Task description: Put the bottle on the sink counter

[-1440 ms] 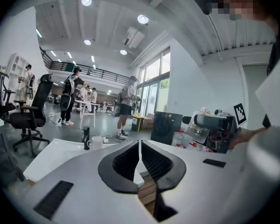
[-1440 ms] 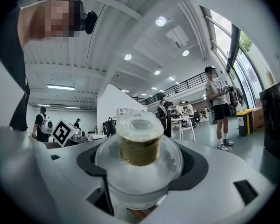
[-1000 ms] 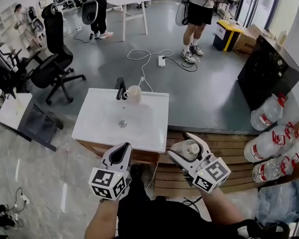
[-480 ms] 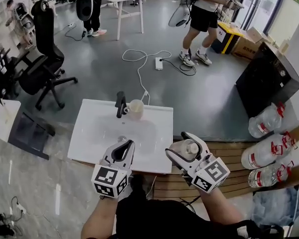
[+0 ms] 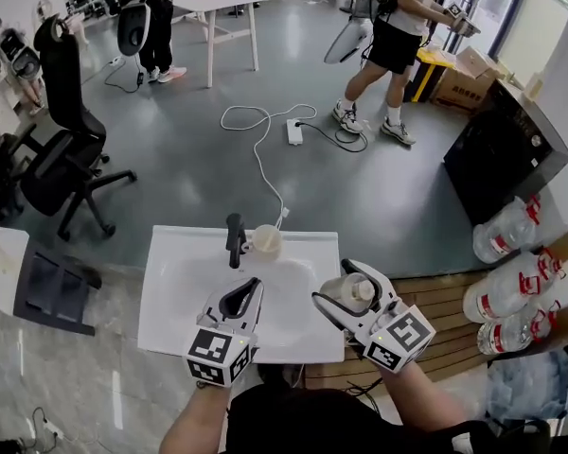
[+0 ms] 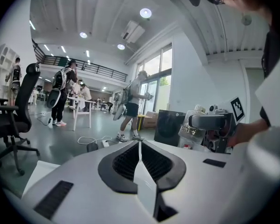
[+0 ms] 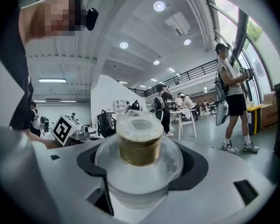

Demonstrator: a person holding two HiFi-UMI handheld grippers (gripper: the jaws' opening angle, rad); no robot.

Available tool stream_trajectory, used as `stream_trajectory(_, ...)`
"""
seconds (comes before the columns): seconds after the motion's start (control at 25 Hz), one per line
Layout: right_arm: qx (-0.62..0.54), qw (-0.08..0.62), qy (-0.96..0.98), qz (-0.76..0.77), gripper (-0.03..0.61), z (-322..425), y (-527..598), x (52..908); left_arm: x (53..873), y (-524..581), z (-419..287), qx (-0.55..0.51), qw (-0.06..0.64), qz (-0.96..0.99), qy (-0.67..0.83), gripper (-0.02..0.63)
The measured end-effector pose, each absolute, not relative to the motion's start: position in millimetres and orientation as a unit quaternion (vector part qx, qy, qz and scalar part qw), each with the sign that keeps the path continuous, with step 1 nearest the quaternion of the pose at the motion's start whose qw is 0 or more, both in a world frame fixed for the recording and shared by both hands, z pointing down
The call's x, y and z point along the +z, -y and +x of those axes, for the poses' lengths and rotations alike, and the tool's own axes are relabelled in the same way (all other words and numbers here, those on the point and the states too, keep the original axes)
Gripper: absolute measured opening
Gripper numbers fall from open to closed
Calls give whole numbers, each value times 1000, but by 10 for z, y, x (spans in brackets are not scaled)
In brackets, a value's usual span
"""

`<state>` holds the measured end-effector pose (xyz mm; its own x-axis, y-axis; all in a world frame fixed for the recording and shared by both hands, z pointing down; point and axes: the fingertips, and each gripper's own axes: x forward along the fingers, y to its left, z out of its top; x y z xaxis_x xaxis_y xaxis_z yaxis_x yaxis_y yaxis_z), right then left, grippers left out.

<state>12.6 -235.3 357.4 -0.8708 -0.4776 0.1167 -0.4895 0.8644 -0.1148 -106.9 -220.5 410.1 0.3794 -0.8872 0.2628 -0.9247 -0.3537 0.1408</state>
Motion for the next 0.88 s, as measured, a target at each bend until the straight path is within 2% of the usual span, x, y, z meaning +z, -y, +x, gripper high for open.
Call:
stream_trajectory(0.32,78,38,959,271,353,-162,2654,3731,4153,2524,-1291,78,128,834,531,21)
stream_trajectory(0.88,95,71,946,302,354,-90,2890,4161,4387,2715,-1036,78,142,855,492,21)
